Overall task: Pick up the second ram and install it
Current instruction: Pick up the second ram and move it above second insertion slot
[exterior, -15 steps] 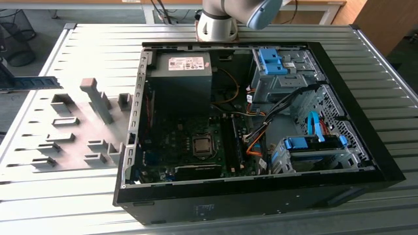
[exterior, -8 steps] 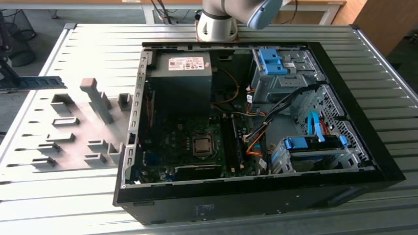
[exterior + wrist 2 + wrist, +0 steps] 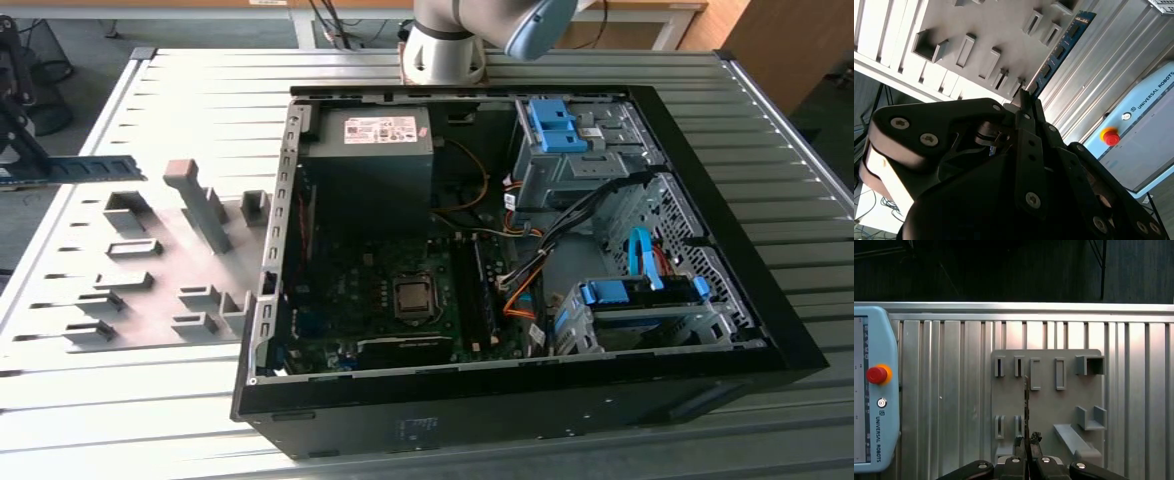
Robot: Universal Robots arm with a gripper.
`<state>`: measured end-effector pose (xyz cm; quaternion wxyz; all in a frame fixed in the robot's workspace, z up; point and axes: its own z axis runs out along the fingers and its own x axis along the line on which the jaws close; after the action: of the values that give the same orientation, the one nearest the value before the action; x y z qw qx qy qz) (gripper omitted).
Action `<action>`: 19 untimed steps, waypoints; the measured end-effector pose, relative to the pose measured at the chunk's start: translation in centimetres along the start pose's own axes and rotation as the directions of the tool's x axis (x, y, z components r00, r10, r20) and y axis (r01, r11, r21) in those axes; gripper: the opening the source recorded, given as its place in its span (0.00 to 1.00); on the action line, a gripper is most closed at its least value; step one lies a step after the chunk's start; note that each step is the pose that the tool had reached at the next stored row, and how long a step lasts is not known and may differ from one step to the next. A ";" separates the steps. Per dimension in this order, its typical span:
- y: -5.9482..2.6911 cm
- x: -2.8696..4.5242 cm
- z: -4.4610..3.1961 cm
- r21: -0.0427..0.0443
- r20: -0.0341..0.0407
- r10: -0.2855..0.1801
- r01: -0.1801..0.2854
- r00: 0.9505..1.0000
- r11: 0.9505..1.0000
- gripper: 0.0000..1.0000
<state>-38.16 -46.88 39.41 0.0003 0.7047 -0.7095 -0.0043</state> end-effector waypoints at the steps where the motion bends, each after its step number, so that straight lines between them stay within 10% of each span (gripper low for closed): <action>1: -0.08 0.00 0.00 0.000 0.000 0.000 0.000 1.000 1.000 0.14; 19: -1.33 -0.01 -0.01 0.000 0.000 0.000 0.000 1.000 1.000 0.14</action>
<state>-36.83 -46.87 39.41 0.0003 0.7047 -0.7095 -0.0043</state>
